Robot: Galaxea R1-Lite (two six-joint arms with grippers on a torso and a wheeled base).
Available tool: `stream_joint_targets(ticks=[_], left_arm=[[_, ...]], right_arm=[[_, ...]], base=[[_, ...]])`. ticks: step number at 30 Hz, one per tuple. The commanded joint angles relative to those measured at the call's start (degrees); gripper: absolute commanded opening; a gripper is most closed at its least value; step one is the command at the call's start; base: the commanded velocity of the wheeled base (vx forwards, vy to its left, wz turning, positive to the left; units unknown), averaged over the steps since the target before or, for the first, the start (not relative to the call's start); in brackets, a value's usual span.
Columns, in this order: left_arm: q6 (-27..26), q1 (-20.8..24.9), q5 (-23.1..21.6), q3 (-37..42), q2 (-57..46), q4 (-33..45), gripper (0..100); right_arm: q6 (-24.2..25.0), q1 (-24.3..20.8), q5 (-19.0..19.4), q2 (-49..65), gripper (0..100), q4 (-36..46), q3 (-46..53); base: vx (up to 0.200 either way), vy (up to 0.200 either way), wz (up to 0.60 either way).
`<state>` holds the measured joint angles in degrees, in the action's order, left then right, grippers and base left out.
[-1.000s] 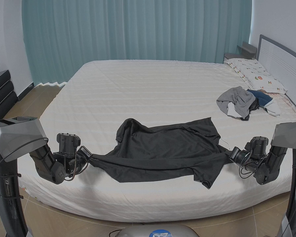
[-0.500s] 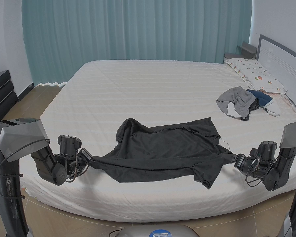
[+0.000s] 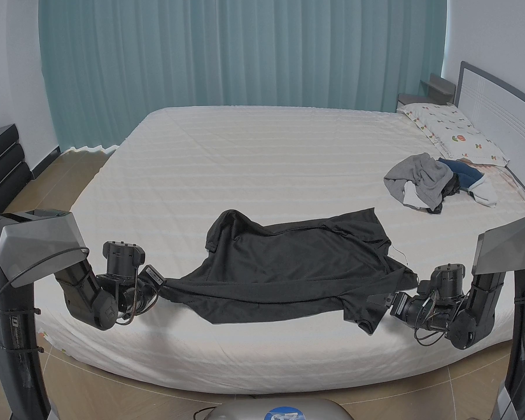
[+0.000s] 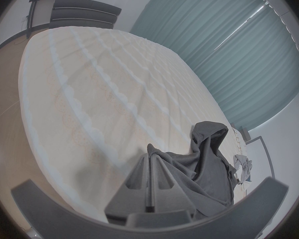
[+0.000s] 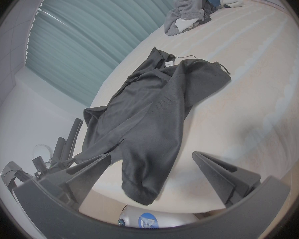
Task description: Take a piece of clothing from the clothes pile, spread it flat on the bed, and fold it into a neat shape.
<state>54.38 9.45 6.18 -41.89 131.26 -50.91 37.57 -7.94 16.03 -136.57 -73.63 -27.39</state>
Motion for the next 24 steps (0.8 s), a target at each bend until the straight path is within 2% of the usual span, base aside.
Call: stream_joint_targets(ticks=[1, 4, 5, 9, 13, 16, 17, 20, 21, 24], left_arm=[[0.0, 0.0, -0.1, 0.2, -0.5, 0.0, 0], [0.0, 0.0, -0.1, 0.4, -0.5, 0.0, 0], [0.0, 0.0, -0.1, 0.4, -0.5, 0.0, 0], [0.0, 0.0, -0.2, 0.5, -0.5, 0.1, 0], [0.0, 0.0, -1.0, 0.9, -2.1, 0.7, 0], [0.0, 0.0, -1.0, 0.9, -2.1, 0.7, 0], [-0.2, 0.6, -4.5, 3.3, -3.8, 0.7, 0], [-0.5, 1.1, -5.4, 4.3, -4.3, 1.0, 0], [-0.7, 1.9, -5.5, 4.8, -5.0, 2.4, 0], [-1.6, 2.8, -5.5, 4.8, -6.5, 6.7, 0]], right_arm=[[1.2, -1.4, -0.8, -1.6, 100, 2.1, -3.8], [2.2, -1.6, -1.2, -1.7, 100, 2.9, -4.6], [2.2, -1.6, -1.5, -1.6, 0, 3.3, -4.7], [2.2, -1.6, -1.7, -1.3, 0, 3.2, -4.2], [1.7, 1.0, -1.7, 2.9, 0, 3.8, -0.5], [1.7, 1.0, -1.7, 2.9, 0, 3.8, -0.5], [1.2, 3.9, -1.5, 8.3, 0, 6.7, 2.9], [-0.7, 5.8, -0.8, 10.6, 0, 8.8, 4.9], [-3.2, 7.9, 0.3, 12.8, 0, 10.2, 6.6], [-5.1, 10.0, 1.8, 15.5, 0, 11.5, 9.6]], base=[[0.000, 0.000, 0.00], [0.000, 0.000, 0.00], [0.000, 0.000, 0.00], [0.000, 0.000, 0.00], [0.000, 0.000, 0.00], [0.000, 0.000, 0.00], [0.000, 0.000, 0.00], [0.000, 0.000, 0.00], [0.000, 0.000, 0.00], [0.000, 0.000, 0.00]])
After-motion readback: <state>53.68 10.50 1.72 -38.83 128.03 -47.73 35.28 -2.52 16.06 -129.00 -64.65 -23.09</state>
